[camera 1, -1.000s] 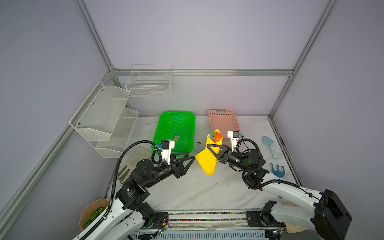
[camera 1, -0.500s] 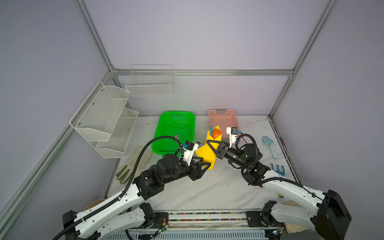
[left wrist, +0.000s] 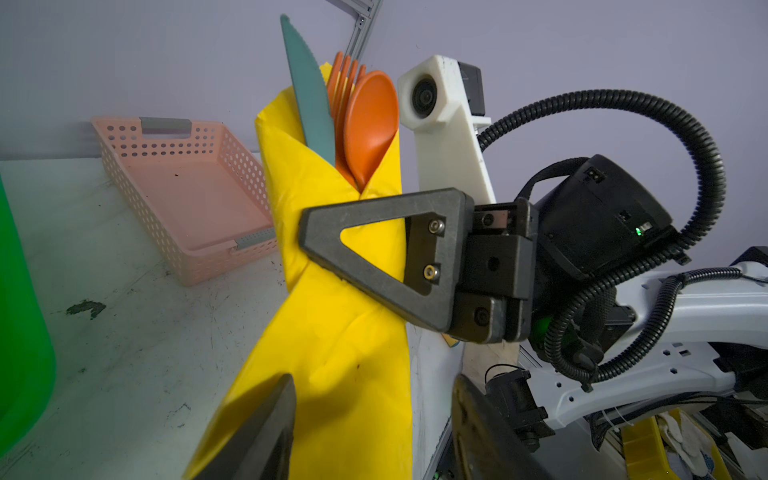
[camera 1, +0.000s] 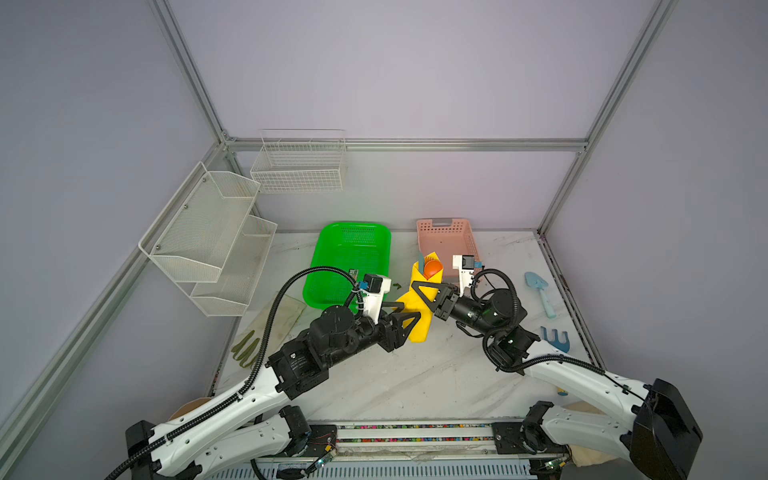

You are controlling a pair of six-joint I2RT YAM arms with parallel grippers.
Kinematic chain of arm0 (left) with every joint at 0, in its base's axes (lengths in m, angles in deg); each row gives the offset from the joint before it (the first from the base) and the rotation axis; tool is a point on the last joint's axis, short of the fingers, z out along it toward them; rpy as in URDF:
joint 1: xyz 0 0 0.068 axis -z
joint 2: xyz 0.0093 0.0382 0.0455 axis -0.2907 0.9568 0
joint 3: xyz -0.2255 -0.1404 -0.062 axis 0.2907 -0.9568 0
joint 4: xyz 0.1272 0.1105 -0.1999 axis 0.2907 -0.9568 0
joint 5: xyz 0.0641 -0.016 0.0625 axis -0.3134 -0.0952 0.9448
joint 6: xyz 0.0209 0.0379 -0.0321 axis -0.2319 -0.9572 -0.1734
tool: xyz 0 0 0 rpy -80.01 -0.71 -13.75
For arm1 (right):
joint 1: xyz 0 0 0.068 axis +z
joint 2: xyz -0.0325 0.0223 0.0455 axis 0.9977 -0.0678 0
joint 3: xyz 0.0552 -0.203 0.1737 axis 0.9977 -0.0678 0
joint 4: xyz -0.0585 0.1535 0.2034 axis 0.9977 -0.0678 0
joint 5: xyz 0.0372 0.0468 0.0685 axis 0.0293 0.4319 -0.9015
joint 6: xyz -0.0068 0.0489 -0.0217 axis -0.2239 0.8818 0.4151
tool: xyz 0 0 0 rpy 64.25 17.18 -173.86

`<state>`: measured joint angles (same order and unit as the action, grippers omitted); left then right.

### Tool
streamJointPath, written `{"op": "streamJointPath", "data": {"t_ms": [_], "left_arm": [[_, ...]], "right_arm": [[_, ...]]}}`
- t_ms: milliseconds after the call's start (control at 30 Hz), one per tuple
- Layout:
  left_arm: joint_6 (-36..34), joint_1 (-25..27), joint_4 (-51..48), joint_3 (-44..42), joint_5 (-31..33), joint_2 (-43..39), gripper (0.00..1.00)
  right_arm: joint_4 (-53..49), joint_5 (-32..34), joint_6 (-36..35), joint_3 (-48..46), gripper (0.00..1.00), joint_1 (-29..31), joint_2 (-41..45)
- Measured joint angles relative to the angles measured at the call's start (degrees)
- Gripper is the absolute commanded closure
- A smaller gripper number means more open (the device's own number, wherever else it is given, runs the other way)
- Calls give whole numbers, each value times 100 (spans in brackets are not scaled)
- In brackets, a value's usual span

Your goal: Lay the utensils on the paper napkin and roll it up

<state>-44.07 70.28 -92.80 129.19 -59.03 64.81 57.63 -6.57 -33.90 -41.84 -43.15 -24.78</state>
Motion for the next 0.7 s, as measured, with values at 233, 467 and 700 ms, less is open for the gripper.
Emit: {"op": "streamJointPath", "data": {"t_ms": [233,467,700], "left_arm": [[-15,0,63,-2,26,177,41],[-96,0,140,-2,0,271,62],[-111,-26,293,-4,-59,289,68]], "right_arm": [[302,-111,170,-76,100,0,-87],[549,-173,308,-157,100,0,-188],[732,-197,398,-170,100,0,-192]]}}
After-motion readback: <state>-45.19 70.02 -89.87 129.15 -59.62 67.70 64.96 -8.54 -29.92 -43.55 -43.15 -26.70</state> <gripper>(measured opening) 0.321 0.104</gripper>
